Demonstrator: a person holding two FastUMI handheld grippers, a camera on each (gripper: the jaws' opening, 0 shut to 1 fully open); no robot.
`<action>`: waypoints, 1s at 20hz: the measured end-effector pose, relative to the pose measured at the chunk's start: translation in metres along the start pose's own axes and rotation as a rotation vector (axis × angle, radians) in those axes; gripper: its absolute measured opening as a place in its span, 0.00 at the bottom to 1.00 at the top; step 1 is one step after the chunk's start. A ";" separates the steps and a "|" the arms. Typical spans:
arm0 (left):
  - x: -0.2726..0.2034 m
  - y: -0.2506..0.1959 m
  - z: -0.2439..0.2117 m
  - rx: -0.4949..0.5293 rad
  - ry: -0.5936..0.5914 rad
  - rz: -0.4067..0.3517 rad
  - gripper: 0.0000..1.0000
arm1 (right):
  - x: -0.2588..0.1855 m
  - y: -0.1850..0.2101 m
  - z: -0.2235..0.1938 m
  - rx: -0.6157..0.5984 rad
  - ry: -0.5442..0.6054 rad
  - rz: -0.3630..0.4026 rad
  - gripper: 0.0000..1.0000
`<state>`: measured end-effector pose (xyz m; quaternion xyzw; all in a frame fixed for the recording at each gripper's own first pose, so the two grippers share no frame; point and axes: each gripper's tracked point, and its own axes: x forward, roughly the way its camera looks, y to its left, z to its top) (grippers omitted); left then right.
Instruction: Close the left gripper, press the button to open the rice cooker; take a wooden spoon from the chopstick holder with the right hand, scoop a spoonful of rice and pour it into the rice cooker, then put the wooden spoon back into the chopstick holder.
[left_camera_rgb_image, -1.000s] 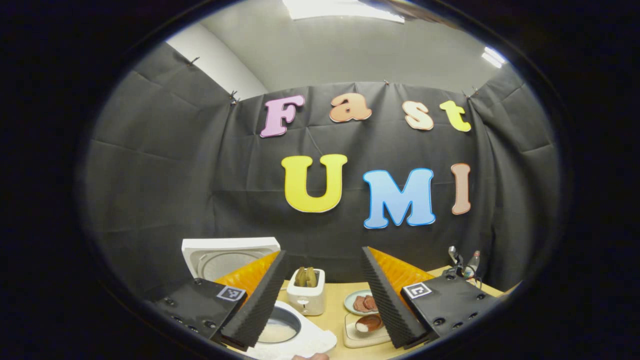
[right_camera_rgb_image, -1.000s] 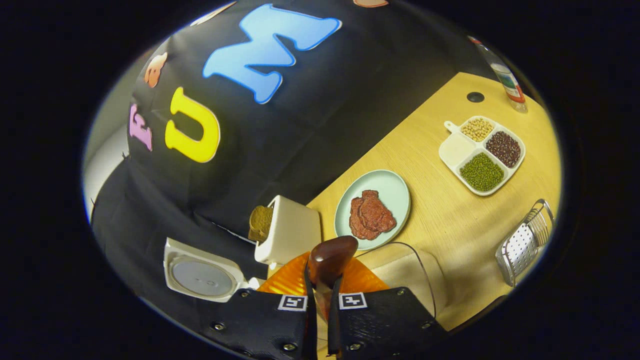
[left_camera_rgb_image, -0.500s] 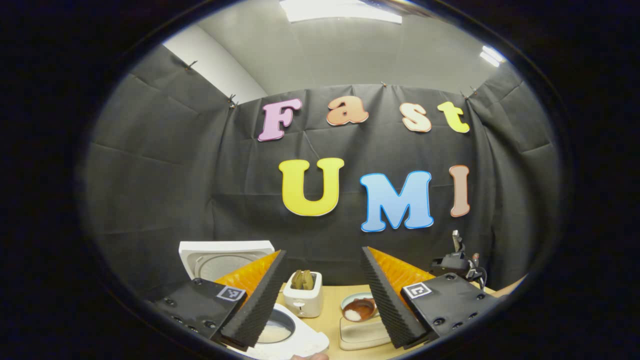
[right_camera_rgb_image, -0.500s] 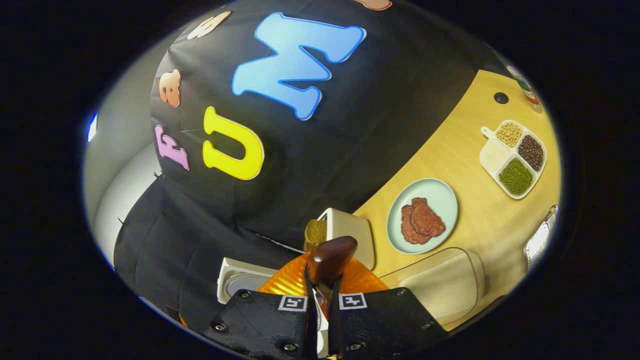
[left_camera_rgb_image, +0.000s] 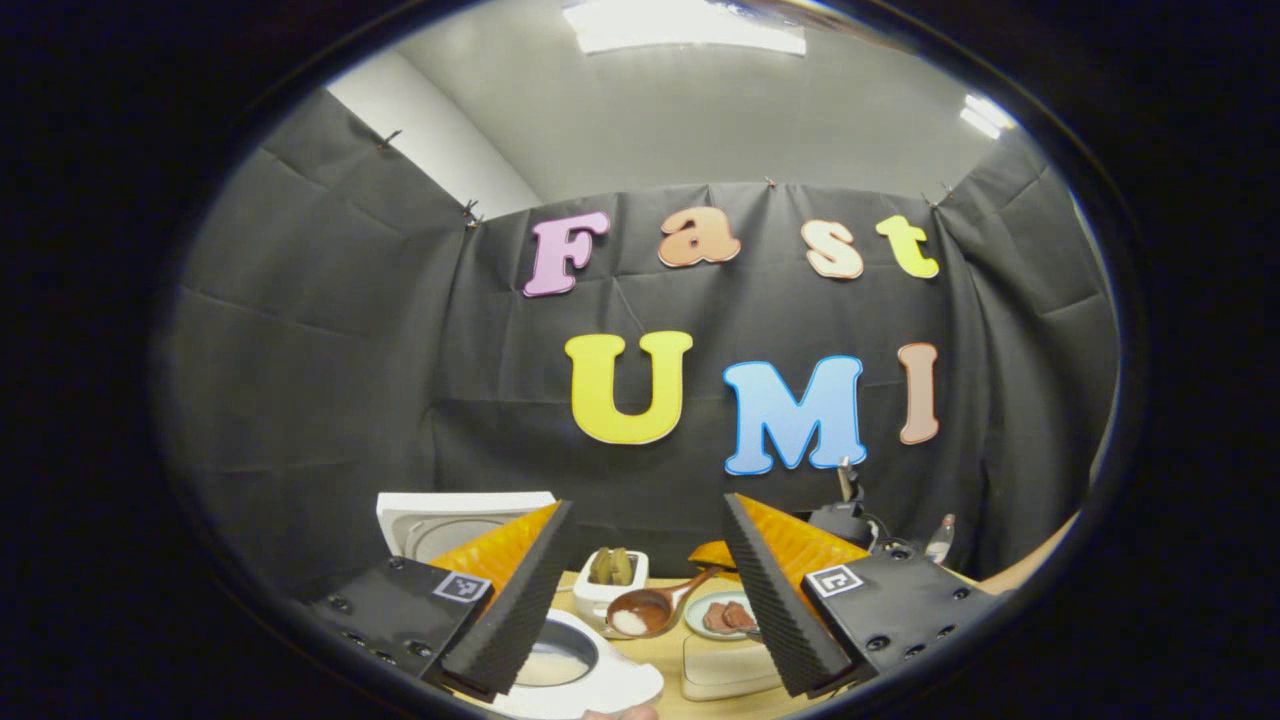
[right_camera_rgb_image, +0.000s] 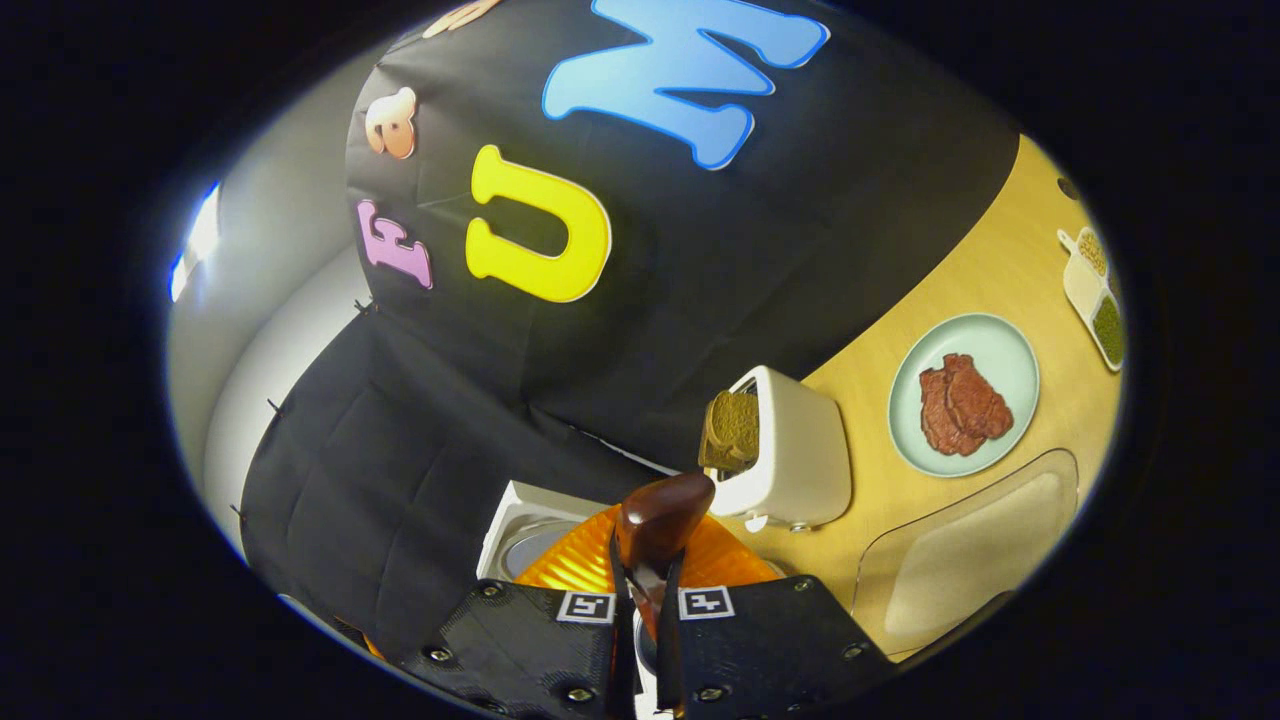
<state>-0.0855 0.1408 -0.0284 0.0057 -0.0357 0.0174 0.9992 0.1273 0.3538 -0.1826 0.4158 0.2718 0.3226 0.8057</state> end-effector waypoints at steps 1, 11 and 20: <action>-0.002 0.000 0.000 0.002 0.002 -0.001 1.00 | 0.005 0.004 -0.008 0.008 0.017 0.004 0.08; -0.022 0.021 0.004 0.026 0.020 0.079 1.00 | 0.056 0.022 -0.041 0.027 0.086 0.039 0.09; -0.039 0.017 -0.004 0.030 0.045 0.103 1.00 | 0.090 0.033 -0.082 -0.109 0.164 0.027 0.09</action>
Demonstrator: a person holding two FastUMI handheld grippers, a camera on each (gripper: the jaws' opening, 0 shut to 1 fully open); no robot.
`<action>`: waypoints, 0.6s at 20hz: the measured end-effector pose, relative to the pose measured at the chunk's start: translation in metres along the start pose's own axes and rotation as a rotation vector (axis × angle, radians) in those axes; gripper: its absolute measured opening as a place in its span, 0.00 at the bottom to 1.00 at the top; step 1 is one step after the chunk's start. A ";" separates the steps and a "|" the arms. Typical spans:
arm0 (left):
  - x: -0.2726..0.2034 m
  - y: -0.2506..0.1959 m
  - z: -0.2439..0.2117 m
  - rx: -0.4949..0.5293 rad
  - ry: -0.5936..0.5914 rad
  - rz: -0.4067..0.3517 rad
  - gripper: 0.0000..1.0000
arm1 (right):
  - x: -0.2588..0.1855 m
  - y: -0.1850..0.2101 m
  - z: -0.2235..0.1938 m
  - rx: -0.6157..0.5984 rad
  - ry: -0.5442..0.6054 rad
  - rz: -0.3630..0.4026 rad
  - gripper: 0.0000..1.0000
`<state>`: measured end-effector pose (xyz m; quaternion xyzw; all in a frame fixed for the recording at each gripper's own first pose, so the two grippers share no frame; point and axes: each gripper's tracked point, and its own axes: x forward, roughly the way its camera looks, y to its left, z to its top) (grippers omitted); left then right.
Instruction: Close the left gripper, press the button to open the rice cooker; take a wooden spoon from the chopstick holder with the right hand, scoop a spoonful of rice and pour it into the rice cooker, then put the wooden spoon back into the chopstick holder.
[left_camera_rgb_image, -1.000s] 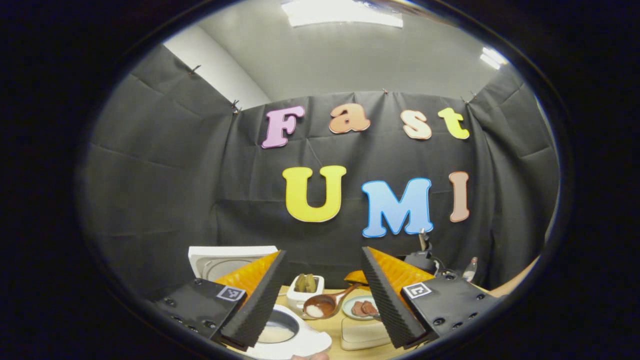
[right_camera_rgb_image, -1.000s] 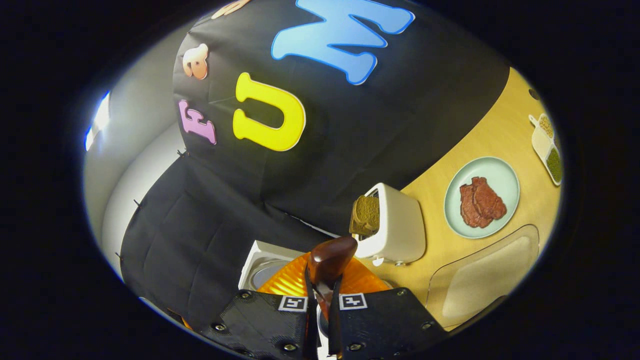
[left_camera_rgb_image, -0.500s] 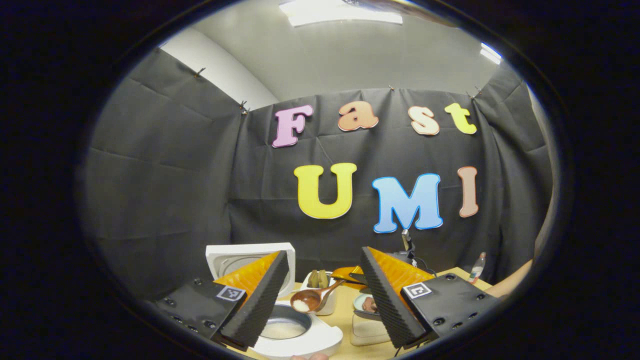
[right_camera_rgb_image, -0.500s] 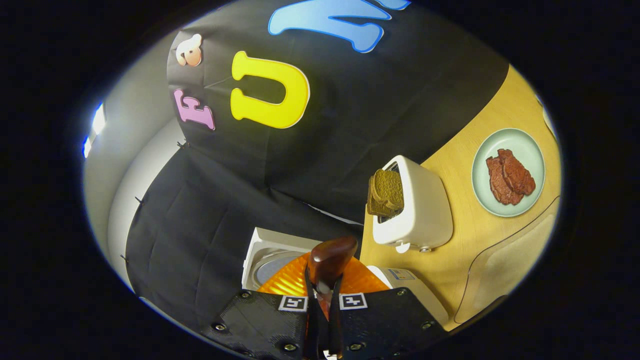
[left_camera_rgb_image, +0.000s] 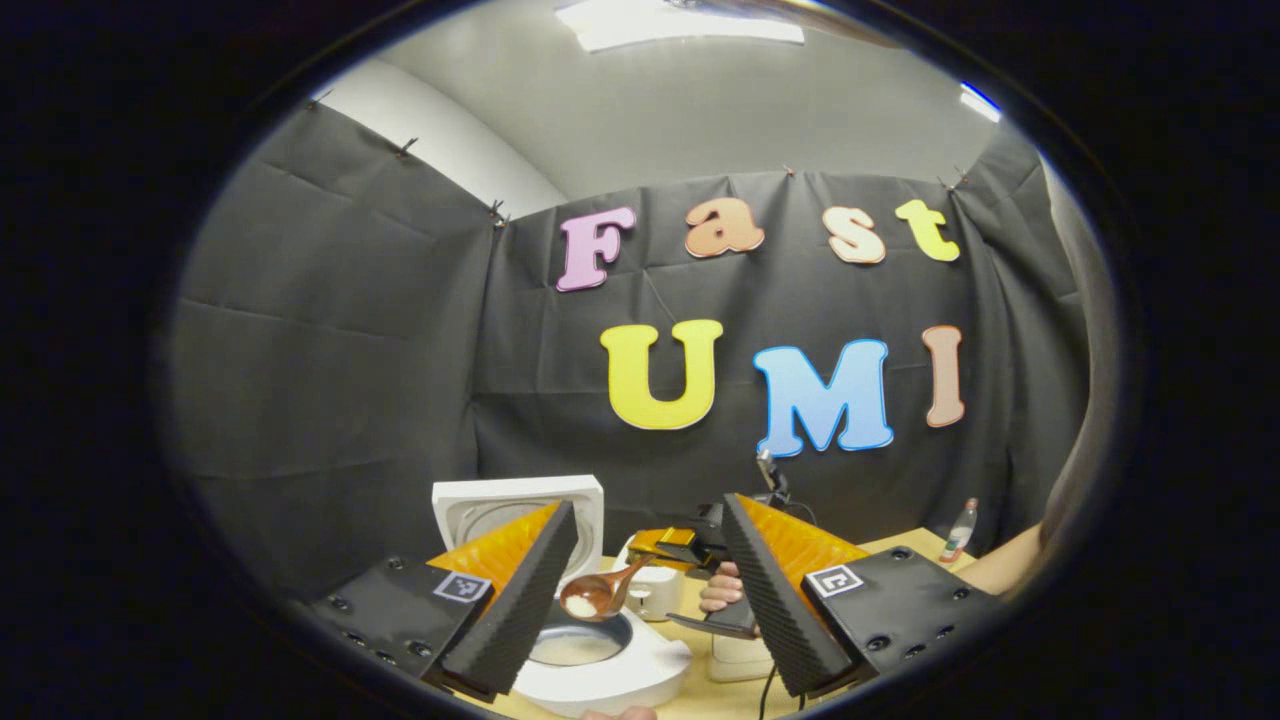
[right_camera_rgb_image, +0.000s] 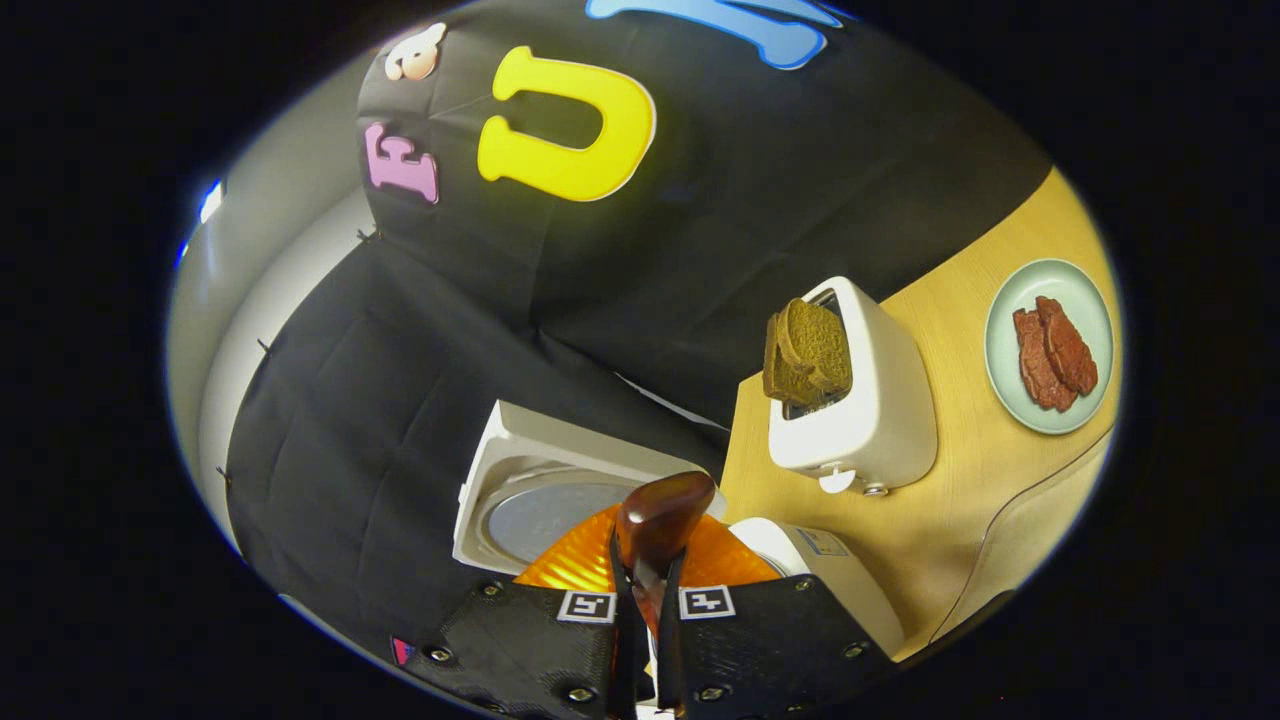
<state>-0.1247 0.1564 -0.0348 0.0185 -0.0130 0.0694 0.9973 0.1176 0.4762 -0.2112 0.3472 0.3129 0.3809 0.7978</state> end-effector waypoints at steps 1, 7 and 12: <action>-0.001 0.000 0.000 0.003 -0.001 0.002 1.00 | 0.005 0.002 -0.004 -0.021 0.007 -0.005 0.09; -0.009 0.013 -0.001 0.036 0.016 0.045 1.00 | 0.024 0.006 -0.030 -0.115 0.064 -0.031 0.09; -0.017 0.020 0.002 0.048 0.011 0.061 1.00 | 0.032 -0.002 -0.042 -0.190 0.095 -0.082 0.08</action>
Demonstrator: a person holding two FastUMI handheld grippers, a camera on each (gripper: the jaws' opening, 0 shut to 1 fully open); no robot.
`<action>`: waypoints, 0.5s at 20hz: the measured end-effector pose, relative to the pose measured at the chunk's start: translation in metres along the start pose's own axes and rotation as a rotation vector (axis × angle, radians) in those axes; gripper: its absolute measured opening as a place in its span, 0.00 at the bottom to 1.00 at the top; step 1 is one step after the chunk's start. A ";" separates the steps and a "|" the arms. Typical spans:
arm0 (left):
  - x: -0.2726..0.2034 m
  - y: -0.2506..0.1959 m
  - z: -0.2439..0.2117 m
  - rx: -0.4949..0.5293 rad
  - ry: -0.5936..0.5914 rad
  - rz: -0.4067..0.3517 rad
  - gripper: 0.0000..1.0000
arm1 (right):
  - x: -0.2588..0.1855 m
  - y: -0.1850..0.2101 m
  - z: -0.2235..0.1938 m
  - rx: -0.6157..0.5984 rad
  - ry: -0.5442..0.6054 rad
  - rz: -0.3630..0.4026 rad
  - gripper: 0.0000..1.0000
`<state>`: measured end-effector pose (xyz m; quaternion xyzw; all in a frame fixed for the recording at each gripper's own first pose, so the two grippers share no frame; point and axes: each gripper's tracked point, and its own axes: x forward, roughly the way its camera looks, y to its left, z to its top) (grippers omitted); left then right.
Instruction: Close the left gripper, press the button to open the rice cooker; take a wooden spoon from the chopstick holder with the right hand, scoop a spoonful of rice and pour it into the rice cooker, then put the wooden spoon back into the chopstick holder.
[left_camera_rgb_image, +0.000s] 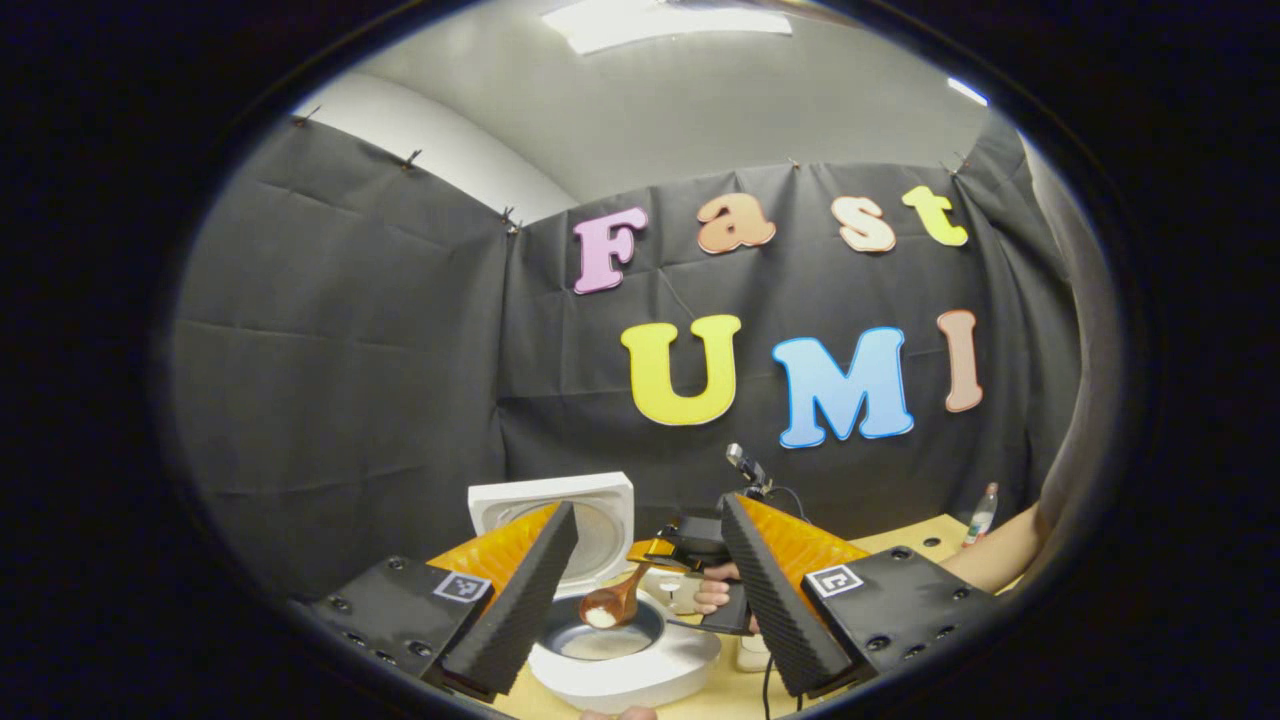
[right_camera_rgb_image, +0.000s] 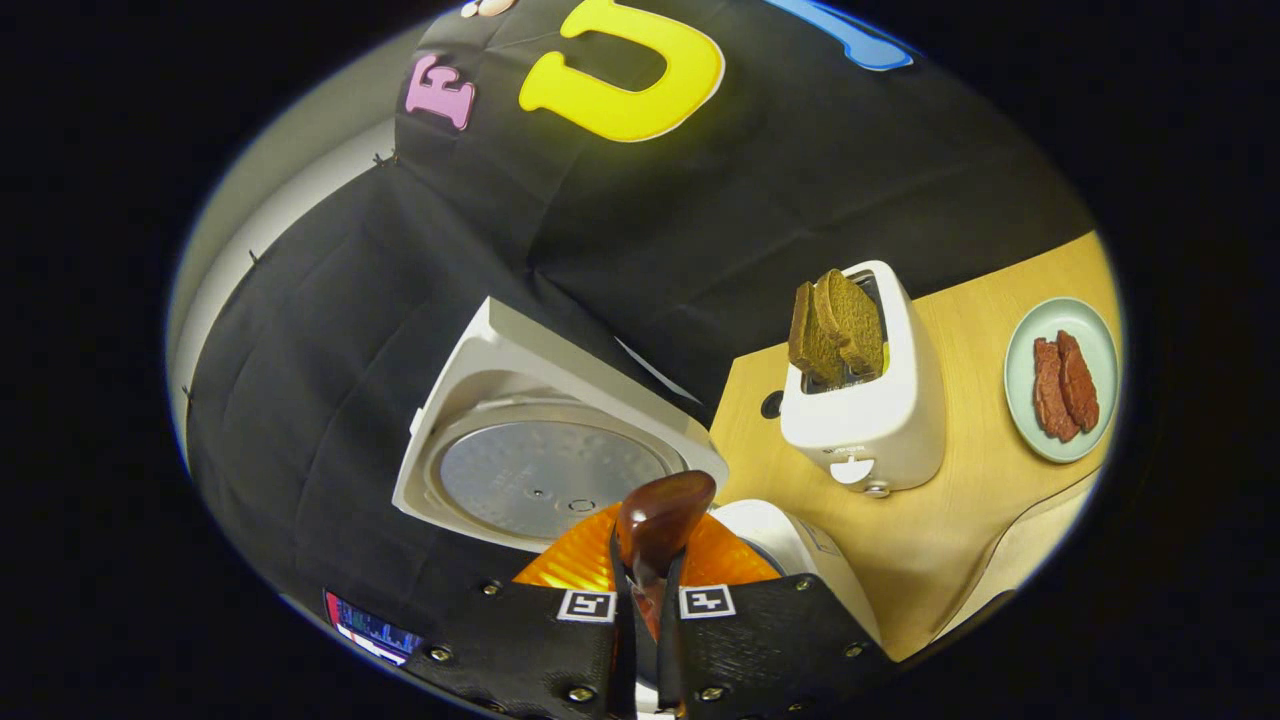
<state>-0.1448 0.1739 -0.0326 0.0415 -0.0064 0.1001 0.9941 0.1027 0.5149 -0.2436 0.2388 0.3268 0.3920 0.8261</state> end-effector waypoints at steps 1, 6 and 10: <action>0.000 0.002 0.000 0.000 0.000 0.002 1.00 | 0.002 -0.001 -0.002 -0.031 0.005 -0.015 0.09; -0.001 0.011 -0.001 -0.016 -0.004 0.018 1.00 | 0.010 0.011 -0.008 -0.235 0.023 -0.056 0.09; -0.003 0.019 -0.002 -0.021 -0.009 0.031 1.00 | 0.014 0.024 -0.019 -0.404 0.060 -0.058 0.09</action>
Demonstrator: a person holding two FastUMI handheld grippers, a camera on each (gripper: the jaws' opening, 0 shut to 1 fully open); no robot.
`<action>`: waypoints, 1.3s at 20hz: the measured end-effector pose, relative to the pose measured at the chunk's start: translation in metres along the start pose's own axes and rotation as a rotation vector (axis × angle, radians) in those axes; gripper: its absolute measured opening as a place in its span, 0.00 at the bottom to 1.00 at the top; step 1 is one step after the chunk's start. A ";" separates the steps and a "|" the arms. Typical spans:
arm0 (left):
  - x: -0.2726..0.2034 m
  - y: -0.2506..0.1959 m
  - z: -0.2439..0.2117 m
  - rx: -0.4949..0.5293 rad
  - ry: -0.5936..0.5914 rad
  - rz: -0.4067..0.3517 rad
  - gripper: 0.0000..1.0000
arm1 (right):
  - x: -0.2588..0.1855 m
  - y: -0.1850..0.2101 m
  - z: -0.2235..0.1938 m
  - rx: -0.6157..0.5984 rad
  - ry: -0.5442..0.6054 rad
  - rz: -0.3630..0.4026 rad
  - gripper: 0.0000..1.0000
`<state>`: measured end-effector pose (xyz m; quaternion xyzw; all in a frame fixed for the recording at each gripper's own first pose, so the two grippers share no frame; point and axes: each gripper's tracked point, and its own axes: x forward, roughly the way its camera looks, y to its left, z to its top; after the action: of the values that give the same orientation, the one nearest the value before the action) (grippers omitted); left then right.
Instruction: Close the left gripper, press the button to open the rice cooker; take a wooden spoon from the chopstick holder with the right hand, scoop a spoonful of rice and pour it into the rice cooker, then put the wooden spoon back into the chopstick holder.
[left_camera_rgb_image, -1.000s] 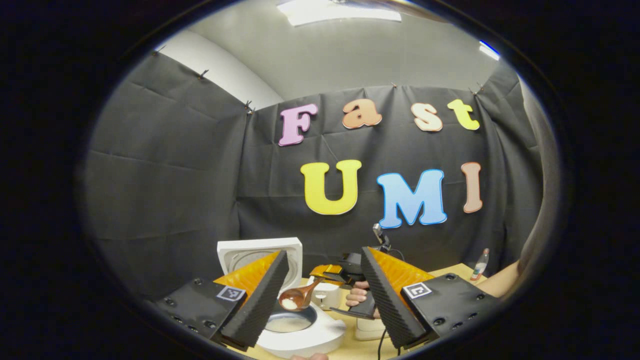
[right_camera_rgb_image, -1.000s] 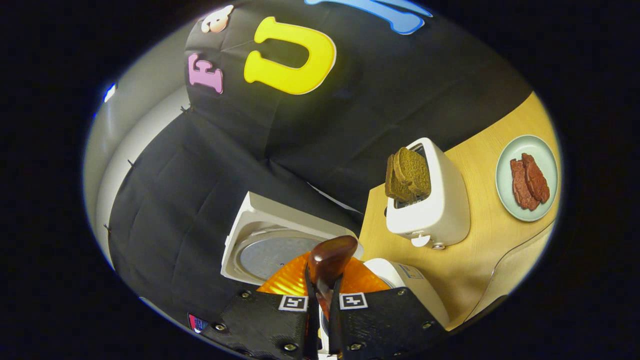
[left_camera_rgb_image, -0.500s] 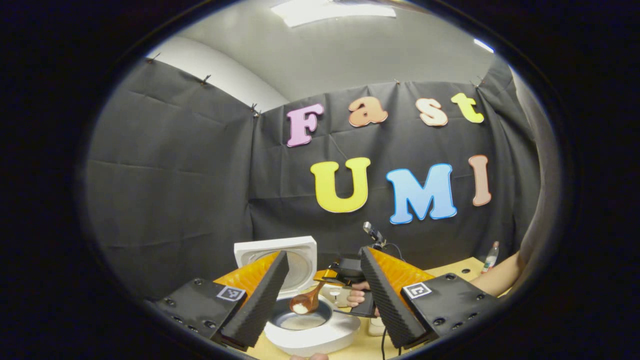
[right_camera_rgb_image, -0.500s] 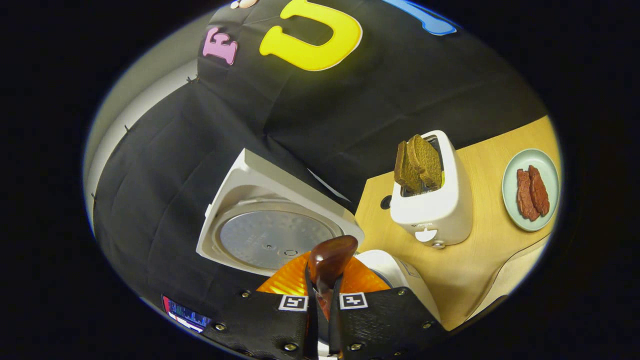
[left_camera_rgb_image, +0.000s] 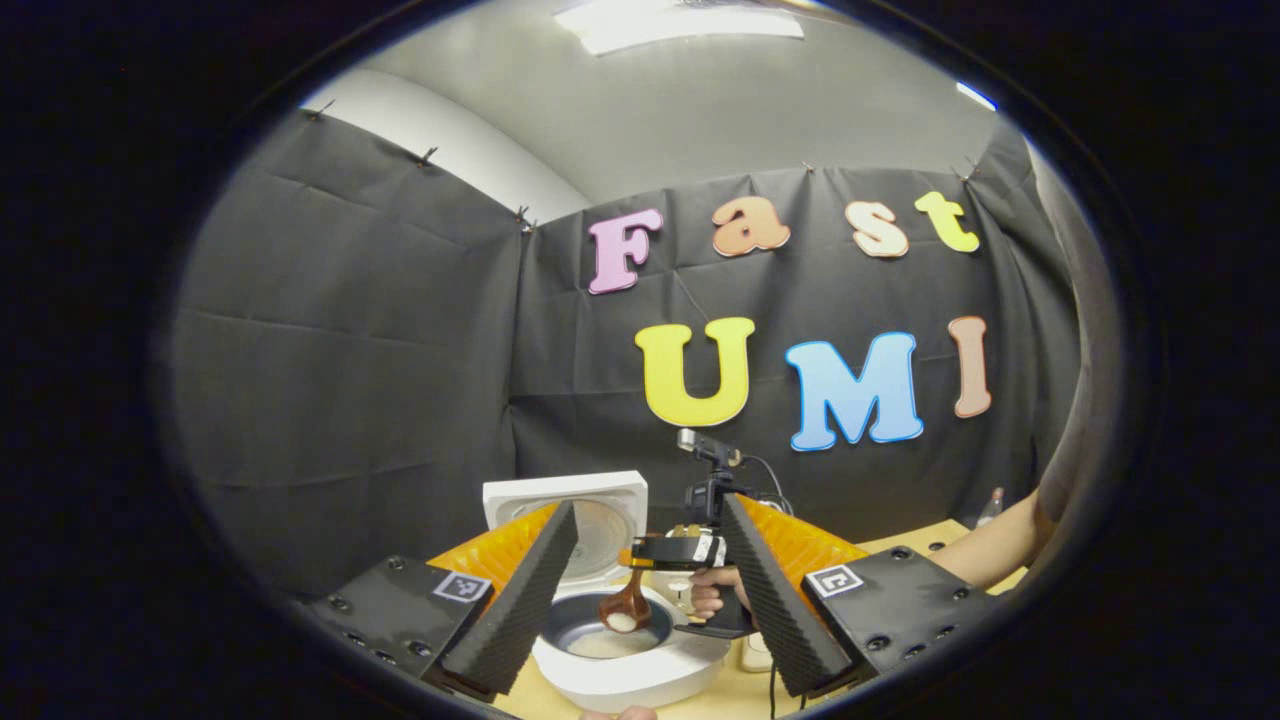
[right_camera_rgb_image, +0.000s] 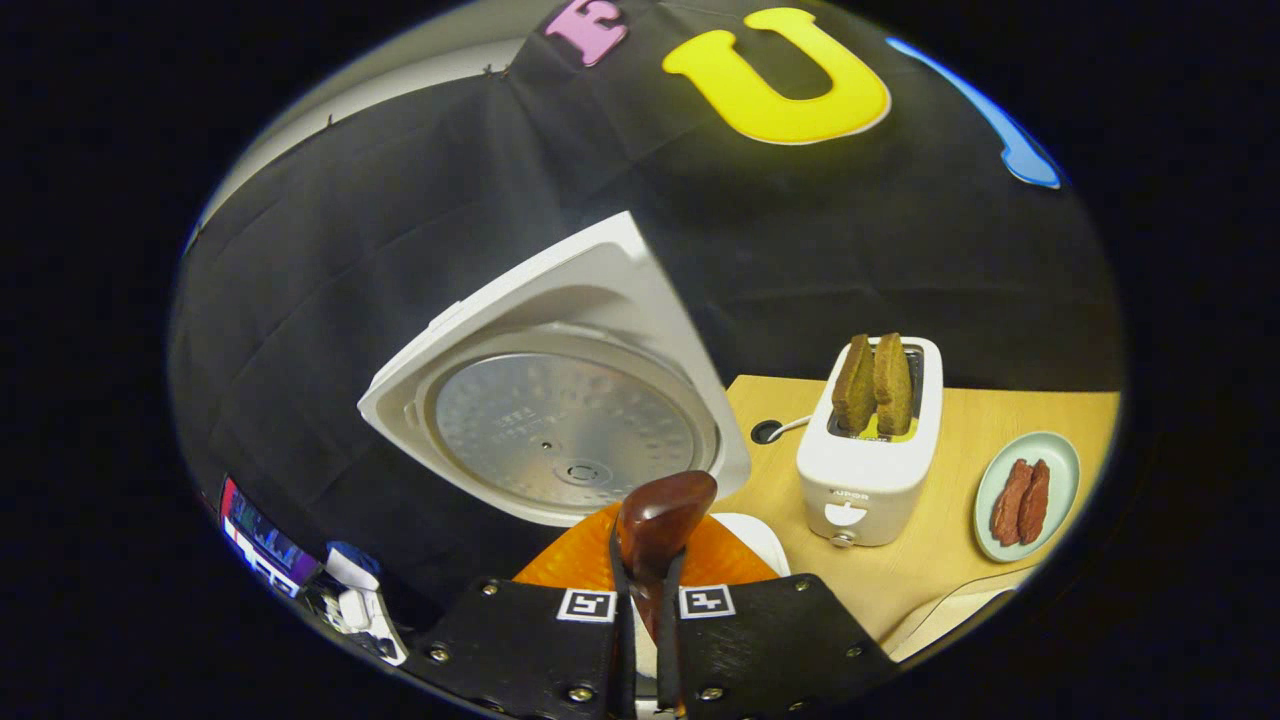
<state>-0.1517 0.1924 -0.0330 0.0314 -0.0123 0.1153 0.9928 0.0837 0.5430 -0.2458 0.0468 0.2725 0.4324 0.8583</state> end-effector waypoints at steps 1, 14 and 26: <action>-0.001 0.003 0.000 -0.003 -0.005 0.005 1.00 | 0.002 0.003 -0.001 -0.030 0.006 -0.002 0.09; -0.013 0.034 -0.004 -0.047 -0.009 0.065 1.00 | 0.006 0.031 -0.002 -0.295 0.019 -0.014 0.08; -0.017 0.052 -0.008 -0.069 -0.034 0.113 1.00 | -0.011 0.048 0.019 -0.512 -0.014 -0.036 0.08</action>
<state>-0.1800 0.2399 -0.0384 -0.0016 -0.0348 0.1699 0.9848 0.0532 0.5671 -0.2100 -0.1739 0.1491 0.4717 0.8515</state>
